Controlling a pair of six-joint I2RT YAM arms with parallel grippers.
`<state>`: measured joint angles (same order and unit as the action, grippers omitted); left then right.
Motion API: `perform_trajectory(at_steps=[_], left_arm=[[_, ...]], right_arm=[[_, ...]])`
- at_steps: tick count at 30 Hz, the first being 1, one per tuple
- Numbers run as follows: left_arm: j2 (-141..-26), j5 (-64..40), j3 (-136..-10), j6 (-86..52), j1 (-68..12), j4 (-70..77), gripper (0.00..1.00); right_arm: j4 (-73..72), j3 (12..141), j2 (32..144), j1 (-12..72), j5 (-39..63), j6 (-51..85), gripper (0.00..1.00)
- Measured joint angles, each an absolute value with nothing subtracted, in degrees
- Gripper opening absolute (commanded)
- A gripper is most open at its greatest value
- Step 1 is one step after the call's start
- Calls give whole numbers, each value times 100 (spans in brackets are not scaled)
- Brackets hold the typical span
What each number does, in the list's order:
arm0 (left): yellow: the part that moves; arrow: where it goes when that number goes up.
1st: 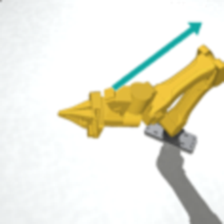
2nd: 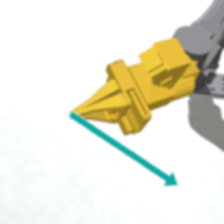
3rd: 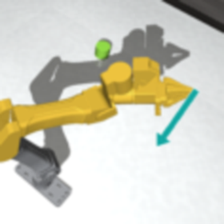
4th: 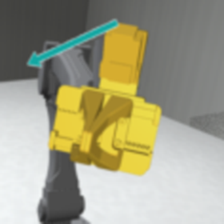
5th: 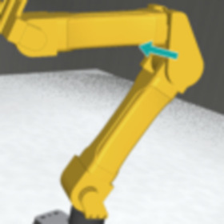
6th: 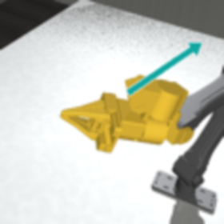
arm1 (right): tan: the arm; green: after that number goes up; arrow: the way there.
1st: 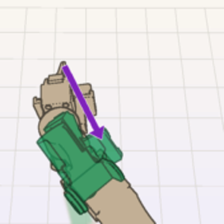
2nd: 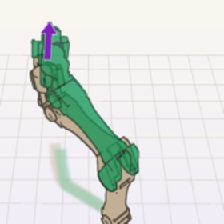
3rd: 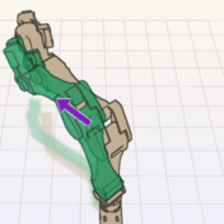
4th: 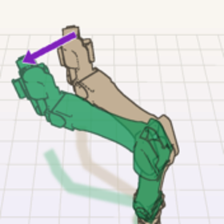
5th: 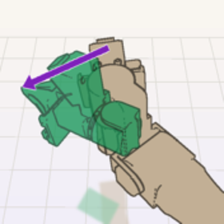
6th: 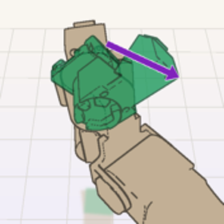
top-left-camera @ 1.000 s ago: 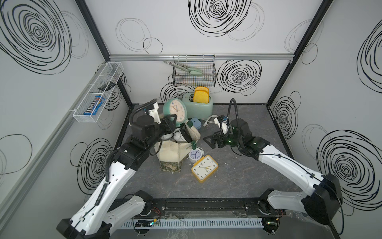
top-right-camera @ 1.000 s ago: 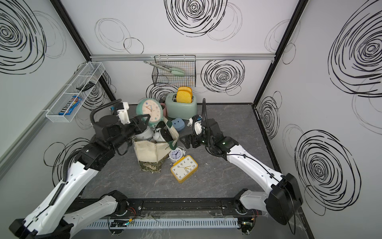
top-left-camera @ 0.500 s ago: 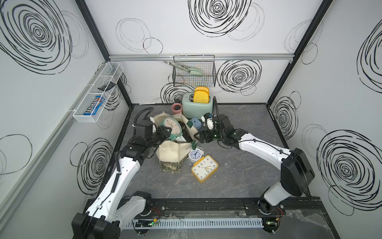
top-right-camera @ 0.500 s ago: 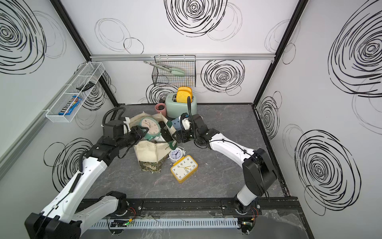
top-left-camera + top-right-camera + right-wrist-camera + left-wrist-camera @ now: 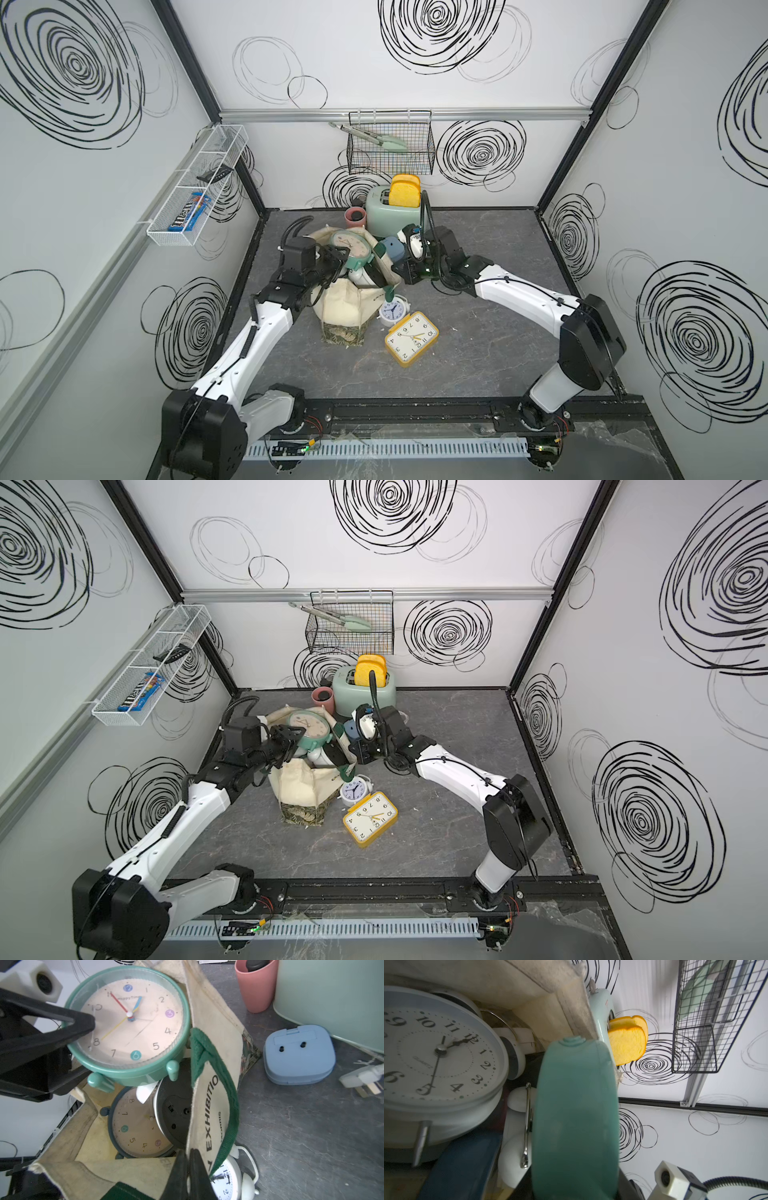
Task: Put the alarm clock into the canvas bag
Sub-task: Place the alarm at the canvas bag.
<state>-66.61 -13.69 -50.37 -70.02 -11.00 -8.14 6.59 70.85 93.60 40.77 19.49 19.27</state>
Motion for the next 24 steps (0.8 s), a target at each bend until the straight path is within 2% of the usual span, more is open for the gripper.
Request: perform_trajectory(at_steps=[5, 10, 14, 15, 24], left_arm=[[-6991, -1142, -5037, -7456, -1284, -572, 22], [-7323, -1039, -5039, -7717, -1352, -386, 33], [-7397, -967, -5039, -7784, -1356, -274, 75], [-7369, -906, -5046, -7778, -1363, -237, 95], [-6737, -611, -5325, -7251, -1389, -773, 96]], right_arm=[[655, 7164, 9432, 4141, 2025, 1927, 0], [655, 7229, 9489, 4158, 2058, 1927, 0], [657, 7238, 9494, 4171, 2056, 1925, 0], [657, 7238, 9494, 4171, 2056, 1922, 0], [655, 7240, 9494, 4163, 2058, 1927, 0]])
